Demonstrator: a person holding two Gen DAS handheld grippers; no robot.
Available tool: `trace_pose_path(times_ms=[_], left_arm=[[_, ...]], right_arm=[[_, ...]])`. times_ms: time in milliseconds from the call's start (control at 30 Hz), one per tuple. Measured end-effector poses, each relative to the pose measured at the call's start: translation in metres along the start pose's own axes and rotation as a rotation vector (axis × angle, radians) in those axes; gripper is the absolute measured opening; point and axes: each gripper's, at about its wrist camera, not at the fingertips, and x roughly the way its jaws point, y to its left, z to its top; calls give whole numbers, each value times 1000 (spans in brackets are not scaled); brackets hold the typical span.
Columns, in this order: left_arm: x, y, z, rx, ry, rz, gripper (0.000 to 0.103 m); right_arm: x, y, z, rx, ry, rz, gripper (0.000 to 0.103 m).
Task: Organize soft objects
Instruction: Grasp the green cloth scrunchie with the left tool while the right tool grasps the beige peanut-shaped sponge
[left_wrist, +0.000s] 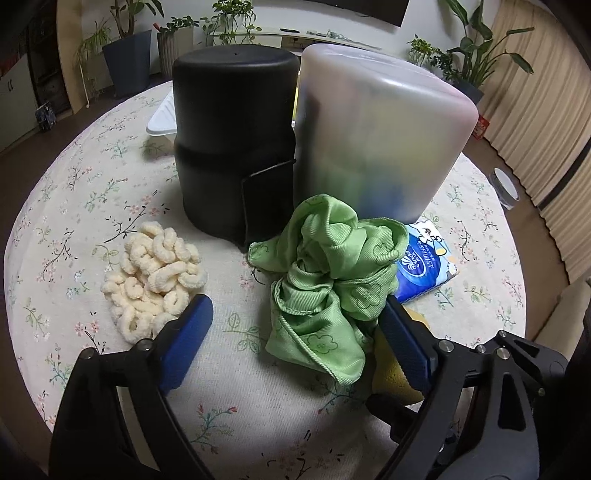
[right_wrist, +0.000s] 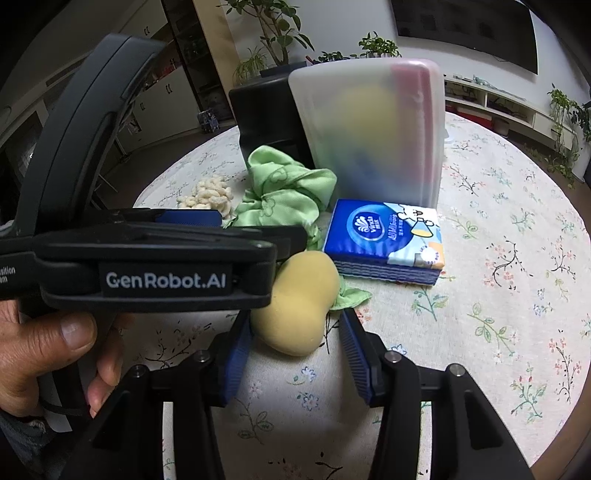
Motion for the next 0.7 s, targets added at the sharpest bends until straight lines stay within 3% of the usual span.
trace_pose_path(times_ms=[133, 200, 267, 300, 333, 433, 700], left_arm=[[6, -9, 3, -2, 3, 17, 92], [5, -10, 2, 2, -4, 28, 88], [7, -10, 1, 1, 2, 6, 64], [9, -10, 0, -6, 15, -20, 45], [12, -10, -1, -20, 27, -45, 42], [9, -12, -4, -23, 14, -49, 35], [-3, -10, -16, -42, -4, -54, 32]], right_arm=[[2, 2, 1, -6, -3, -6, 50], [2, 4, 0, -10, -3, -1, 44], [2, 7, -1, -17, 0, 5, 37], [2, 8, -2, -20, -1, 4, 37], [1, 9, -3, -21, -2, 6, 36], [-2, 10, -6, -22, -1, 10, 35], [-13, 13, -15, -24, -2, 22, 34]])
